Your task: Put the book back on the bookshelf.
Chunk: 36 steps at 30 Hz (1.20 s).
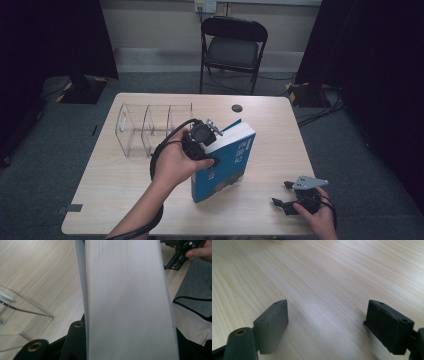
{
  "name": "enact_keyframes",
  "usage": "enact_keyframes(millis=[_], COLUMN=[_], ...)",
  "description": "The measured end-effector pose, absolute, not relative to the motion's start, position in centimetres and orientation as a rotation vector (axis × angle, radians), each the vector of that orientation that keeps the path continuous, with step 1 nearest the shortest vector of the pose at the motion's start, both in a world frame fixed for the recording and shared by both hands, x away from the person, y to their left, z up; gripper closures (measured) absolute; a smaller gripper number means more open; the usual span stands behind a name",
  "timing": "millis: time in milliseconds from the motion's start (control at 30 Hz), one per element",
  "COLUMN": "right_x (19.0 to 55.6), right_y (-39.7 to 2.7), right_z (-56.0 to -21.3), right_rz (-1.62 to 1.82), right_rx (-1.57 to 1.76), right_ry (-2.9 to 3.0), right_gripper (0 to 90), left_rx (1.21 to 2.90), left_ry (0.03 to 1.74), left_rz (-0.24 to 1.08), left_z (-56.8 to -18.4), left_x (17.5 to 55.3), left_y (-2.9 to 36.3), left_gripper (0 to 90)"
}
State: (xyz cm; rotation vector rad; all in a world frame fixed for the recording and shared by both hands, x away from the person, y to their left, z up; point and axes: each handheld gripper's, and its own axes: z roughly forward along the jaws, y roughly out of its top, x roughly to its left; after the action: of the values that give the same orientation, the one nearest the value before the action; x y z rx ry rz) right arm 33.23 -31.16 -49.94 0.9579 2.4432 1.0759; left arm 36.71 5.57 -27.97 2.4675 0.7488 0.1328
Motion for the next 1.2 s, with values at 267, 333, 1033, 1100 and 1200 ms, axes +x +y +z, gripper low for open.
enact_keyframes(millis=[267,333,1033,1100,1200], right_x=[33.2,33.2,33.2,33.2,33.2], right_y=[-31.2,-31.2,-31.2,-31.2,-31.2], right_z=[-49.9,-49.9,-49.9,-49.9,-49.9], right_rz=[1.076,1.076,1.076,1.076,1.077], right_rx=[0.956,0.958,0.956,0.955,0.955], right_ry=[2.443,2.443,2.443,2.443,2.443], right_gripper=[17.8,17.8,17.8,17.8,17.8], left_rx=[2.453,2.451,2.396,2.398,2.406], left_ry=[0.787,0.8,0.898,0.901,0.909], left_rz=[0.145,0.145,0.16,0.16,0.161], left_z=[-27.7,-27.7,-27.2,-27.3,-27.1], left_x=[36.7,36.6,36.5,36.5,36.5], left_y=[7.1,7.5,10.8,11.1,11.4], left_gripper=[62.0,62.0,62.0,62.0,62.0])
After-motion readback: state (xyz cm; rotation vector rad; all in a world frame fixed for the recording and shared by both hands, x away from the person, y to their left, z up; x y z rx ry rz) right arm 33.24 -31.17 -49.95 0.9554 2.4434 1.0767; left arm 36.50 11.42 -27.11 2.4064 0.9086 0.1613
